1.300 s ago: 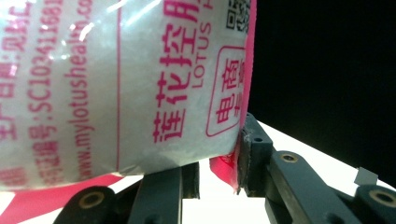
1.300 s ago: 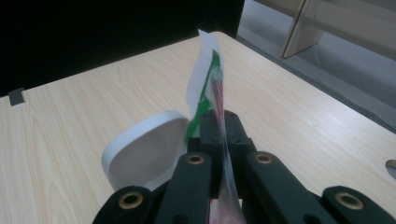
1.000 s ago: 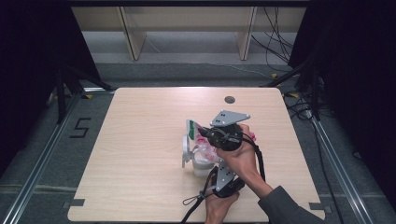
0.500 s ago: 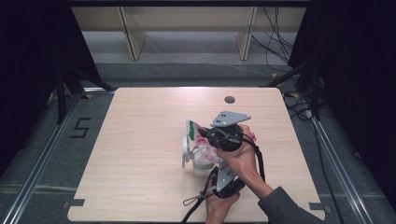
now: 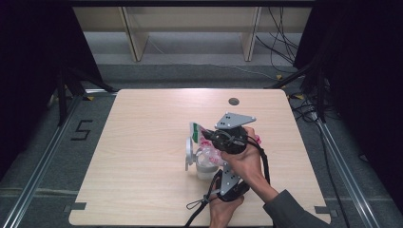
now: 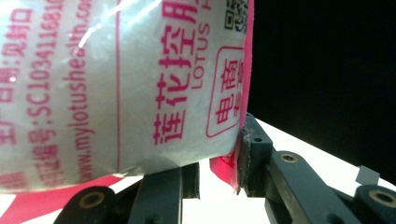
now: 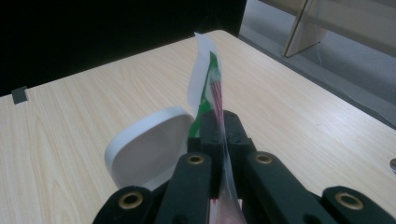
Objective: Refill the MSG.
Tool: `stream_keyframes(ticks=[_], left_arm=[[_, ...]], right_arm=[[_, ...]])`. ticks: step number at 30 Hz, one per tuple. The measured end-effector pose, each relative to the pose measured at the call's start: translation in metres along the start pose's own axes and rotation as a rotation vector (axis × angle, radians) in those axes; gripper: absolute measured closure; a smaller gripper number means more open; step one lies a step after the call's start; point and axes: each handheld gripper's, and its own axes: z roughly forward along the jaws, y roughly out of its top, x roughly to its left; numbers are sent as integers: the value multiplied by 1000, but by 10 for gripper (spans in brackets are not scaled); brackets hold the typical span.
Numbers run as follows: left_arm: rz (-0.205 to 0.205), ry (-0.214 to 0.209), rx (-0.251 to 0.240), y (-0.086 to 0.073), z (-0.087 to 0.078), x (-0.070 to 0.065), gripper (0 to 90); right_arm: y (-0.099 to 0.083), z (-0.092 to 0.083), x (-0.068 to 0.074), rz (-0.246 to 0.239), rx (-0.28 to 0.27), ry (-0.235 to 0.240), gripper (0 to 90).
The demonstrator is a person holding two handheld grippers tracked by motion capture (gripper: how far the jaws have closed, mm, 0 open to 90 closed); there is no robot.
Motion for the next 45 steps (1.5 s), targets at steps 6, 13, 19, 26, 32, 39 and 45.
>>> stream_keyframes(ticks=[6, 13, 19, 26, 32, 39, 45], left_arm=[[3, 0, -9, 1, 0, 0, 727], [3, 0, -9, 1, 0, 0, 728], [-1, 0, -13, 0, 1, 0, 727], [5, -2, -14, 3, -1, -1, 727], [2, -3, -12, 2, 0, -1, 727], [3, -5, -13, 2, 0, -1, 728], [3, -8, -12, 2, -1, -1, 728]], right_arm=[[0, 1, 2, 8, -12, -22, 900], [1, 1, 2, 13, -8, -11, 900], [0, 2, 4, -3, 0, -20, 900], [1, 1, 3, -15, -5, -23, 900], [1, 2, 4, -10, 10, -18, 900], [1, 1, 3, -22, 0, -26, 900], [1, 2, 4, -11, 5, -24, 900]])
